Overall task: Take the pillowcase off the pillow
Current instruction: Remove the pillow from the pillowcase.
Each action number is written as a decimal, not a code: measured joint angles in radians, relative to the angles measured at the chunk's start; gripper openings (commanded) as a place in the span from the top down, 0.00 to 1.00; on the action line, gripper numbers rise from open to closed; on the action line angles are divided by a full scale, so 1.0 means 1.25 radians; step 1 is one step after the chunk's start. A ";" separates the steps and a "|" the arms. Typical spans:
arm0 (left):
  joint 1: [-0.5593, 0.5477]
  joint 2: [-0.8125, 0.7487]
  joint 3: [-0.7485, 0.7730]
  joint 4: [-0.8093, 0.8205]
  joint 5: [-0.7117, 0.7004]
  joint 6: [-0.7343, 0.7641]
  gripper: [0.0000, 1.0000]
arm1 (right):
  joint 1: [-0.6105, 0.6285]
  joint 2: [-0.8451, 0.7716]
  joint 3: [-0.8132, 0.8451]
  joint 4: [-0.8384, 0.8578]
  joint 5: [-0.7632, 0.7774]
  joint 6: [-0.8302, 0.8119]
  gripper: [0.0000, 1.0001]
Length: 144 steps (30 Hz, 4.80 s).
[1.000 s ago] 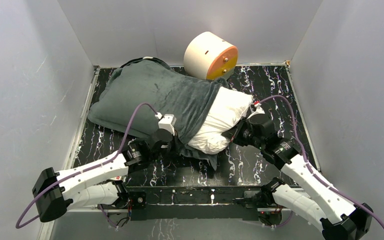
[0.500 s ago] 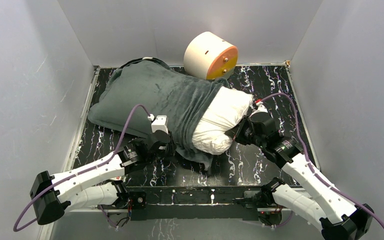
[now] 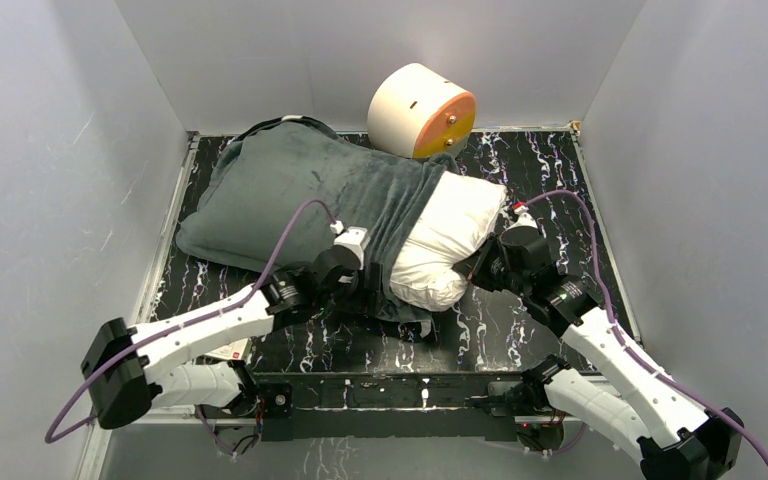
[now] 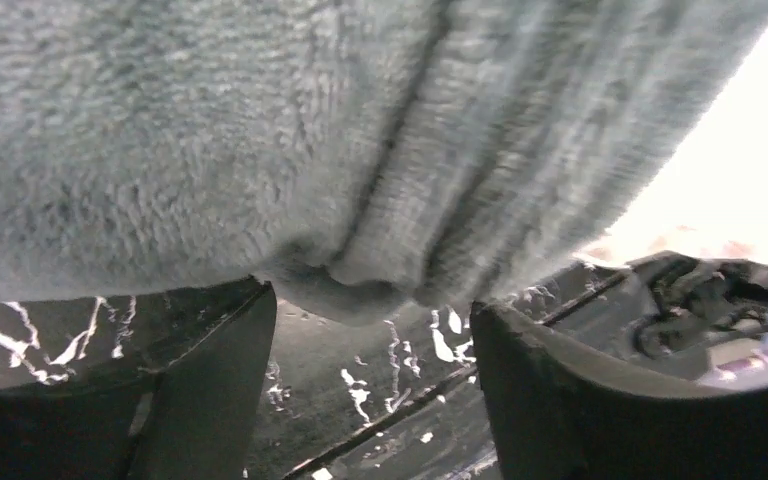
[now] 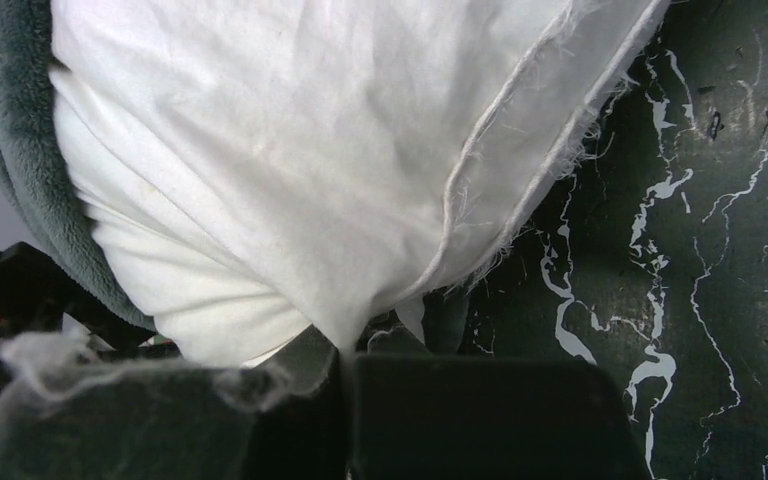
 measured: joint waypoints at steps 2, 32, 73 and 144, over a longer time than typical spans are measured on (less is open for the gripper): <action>-0.001 0.044 0.016 -0.027 -0.026 -0.007 0.61 | 0.000 0.000 0.000 -0.002 0.013 0.004 1.00; 0.043 0.094 0.078 -0.106 -0.186 0.061 0.62 | -0.011 -0.064 0.012 -0.126 0.240 -0.004 1.00; 0.437 -0.157 0.042 -0.136 0.160 0.085 0.13 | -0.166 -0.005 0.029 -0.090 0.019 -0.058 1.00; -0.045 -0.099 0.136 0.027 -0.200 0.155 0.16 | -0.354 -0.143 -0.146 -0.001 -0.327 -0.076 1.00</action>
